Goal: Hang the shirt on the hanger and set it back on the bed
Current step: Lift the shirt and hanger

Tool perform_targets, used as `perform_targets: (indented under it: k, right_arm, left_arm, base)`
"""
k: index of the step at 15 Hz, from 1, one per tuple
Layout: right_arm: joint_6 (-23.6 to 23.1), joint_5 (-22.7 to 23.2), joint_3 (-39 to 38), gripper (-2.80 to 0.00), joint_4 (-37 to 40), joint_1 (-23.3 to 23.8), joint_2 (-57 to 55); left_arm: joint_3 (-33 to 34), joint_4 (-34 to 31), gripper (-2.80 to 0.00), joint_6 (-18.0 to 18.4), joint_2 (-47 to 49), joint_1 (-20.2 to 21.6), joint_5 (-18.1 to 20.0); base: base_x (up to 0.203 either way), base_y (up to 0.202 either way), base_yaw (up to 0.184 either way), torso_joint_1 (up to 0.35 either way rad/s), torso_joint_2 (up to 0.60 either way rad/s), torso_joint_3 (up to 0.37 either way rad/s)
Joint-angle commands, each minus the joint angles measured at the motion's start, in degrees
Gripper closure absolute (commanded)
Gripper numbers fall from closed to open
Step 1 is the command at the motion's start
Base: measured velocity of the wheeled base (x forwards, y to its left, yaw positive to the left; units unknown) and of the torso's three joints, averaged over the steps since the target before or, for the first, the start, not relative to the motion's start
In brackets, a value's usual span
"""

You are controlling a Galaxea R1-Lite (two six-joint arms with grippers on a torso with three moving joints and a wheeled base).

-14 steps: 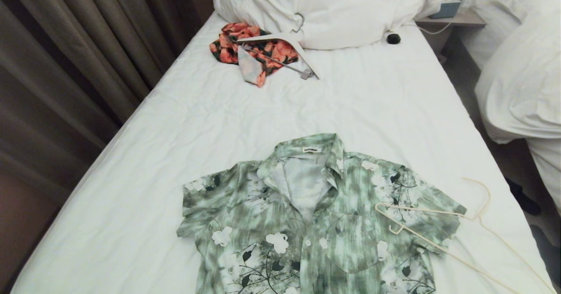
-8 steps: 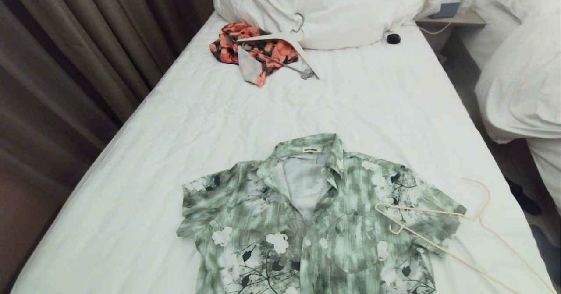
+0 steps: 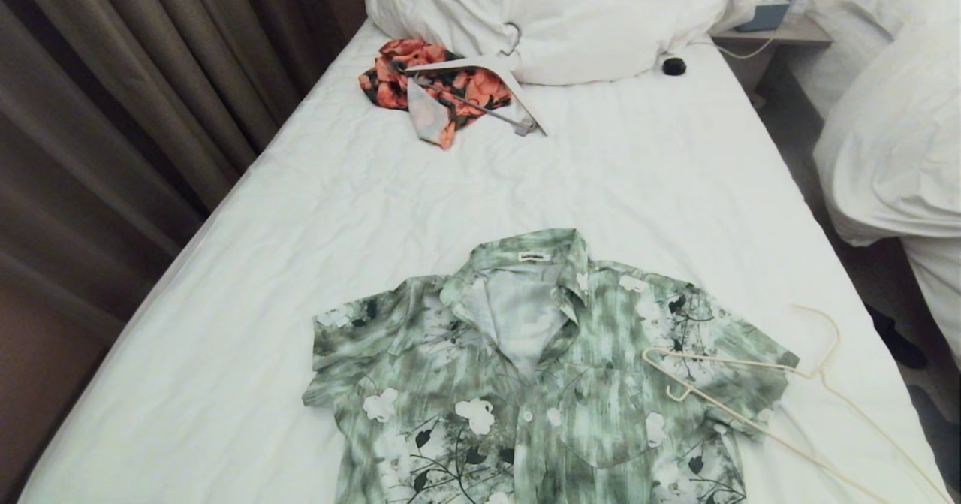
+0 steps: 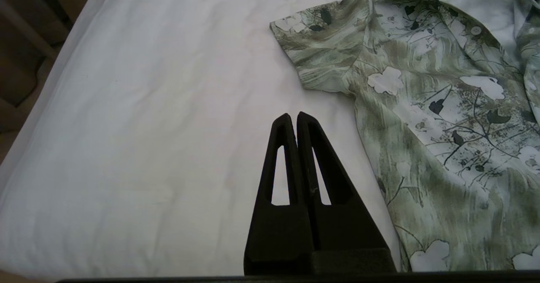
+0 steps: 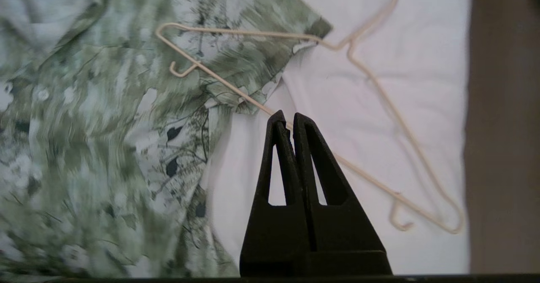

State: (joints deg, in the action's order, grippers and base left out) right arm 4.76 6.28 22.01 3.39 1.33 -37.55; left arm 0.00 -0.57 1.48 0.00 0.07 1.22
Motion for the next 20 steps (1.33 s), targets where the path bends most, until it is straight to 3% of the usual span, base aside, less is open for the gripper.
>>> perform_targets:
  k: [1, 4, 6, 8, 11, 13, 14, 20]
  right_arm:
    - [1.32, 1.23, 5.29, 0.0, 0.27, 2.42, -19.97]
    - [1.07, 10.65, 16.39, 0.0, 5.36, 12.5, -39.33]
    - [-3.3, 19.38, 23.69, 0.0, 13.03, 20.48, -49.64]
    - [-10.83, 25.07, 29.35, 0.0, 21.49, 26.56, -58.24]
    - [-28.9, 32.26, 36.3, 0.0, 34.74, 35.77, -68.49]
    - [-37.34, 34.65, 39.15, 0.0, 39.67, 38.15, -73.41]
    - [-39.31, 35.11, 39.54, 0.0, 40.34, 38.65, -75.0]
    - [-42.11, 36.05, 41.0, 0.0, 38.11, 39.08, -78.66]
  left_arm:
    - [0.0, 0.01, 0.0, 0.01, 0.0, 0.01, 0.01]
    - [0.0, 0.03, 0.0, 0.01, 0.0, 0.01, 0.01]
    - [0.0, -0.04, 0.0, 0.01, 0.0, 0.01, 0.01]
    - [0.0, -0.04, 0.0, 0.01, 0.0, 0.01, 0.01]
    - [0.0, 0.01, 0.0, 0.01, 0.0, 0.01, 0.01]
    - [0.0, 0.03, 0.0, 0.01, 0.0, 0.01, 0.01]
    - [0.0, -0.04, 0.0, 0.01, 0.0, 0.01, 0.01]
    - [0.0, 0.04, 0.0, 0.06, 0.0, 0.01, 0.01]
  base:
    - [0.0, 0.0, 0.0, 0.0, 0.0, 0.0]
    - [0.0, 0.0, 0.0, 0.0, 0.0, 0.0]
    - [0.0, 0.0, 0.0, 0.0, 0.0, 0.0]
    - [0.0, 0.0, 0.0, 0.0, 0.0, 0.0]
    - [0.0, 0.0, 0.0, 0.0, 0.0, 0.0]
    - [0.0, 0.0, 0.0, 0.0, 0.0, 0.0]
    - [0.0, 0.0, 0.0, 0.0, 0.0, 0.0]
    - [0.0, 0.0, 0.0, 0.0, 0.0, 0.0]
